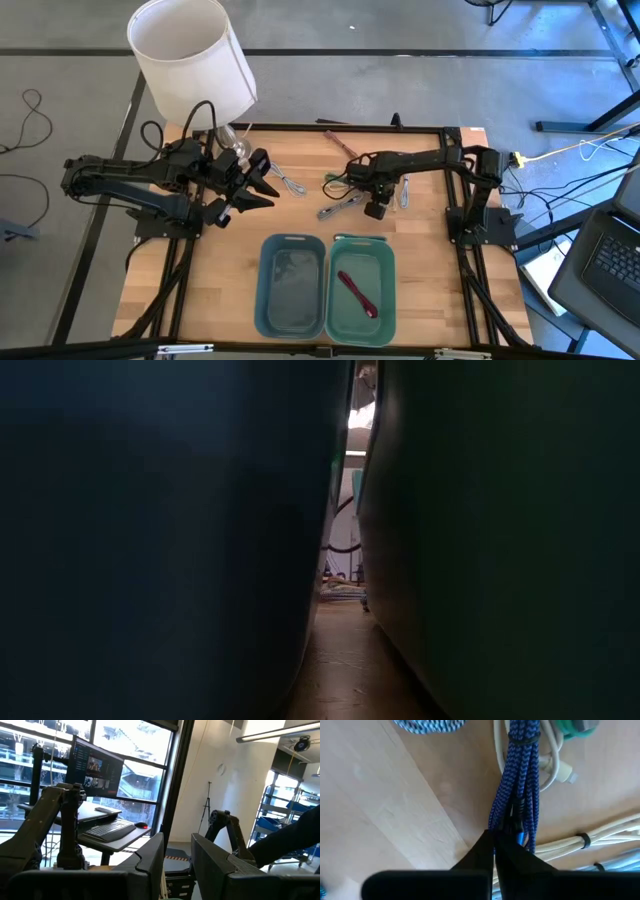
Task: Pick and place USB-C Cables
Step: Put the black and violet charger cable into the green container, then put the black and white charger cable into the green container
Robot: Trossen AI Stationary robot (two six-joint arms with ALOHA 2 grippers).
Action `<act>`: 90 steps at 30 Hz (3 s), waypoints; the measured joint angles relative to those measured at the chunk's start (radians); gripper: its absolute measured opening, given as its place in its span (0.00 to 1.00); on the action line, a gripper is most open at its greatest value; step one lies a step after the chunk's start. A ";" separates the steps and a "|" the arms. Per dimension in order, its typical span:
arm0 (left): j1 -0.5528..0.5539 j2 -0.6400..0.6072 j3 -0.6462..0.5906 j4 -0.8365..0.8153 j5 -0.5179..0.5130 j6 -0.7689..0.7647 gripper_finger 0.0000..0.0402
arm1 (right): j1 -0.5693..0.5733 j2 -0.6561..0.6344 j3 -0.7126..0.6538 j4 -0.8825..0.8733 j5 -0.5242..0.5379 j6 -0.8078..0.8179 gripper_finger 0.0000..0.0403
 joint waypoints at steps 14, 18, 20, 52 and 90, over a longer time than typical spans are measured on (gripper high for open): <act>0.000 0.000 0.000 -0.004 0.000 0.000 0.23 | 0.180 -0.318 0.193 -0.309 0.037 0.304 0.00; 0.000 0.000 0.000 -0.007 0.000 0.004 0.23 | 0.327 -0.428 0.250 -0.247 -0.058 0.543 0.00; 0.001 0.000 0.000 -0.009 0.000 0.022 0.23 | 0.421 -0.464 0.262 -0.187 -0.090 0.653 0.00; 0.002 0.000 0.000 0.004 -0.106 0.177 0.23 | 0.900 -0.073 0.264 0.142 -0.112 1.249 0.01; 0.002 0.000 0.000 0.004 -0.107 0.177 0.23 | 0.854 0.000 0.633 -0.170 0.062 1.097 0.38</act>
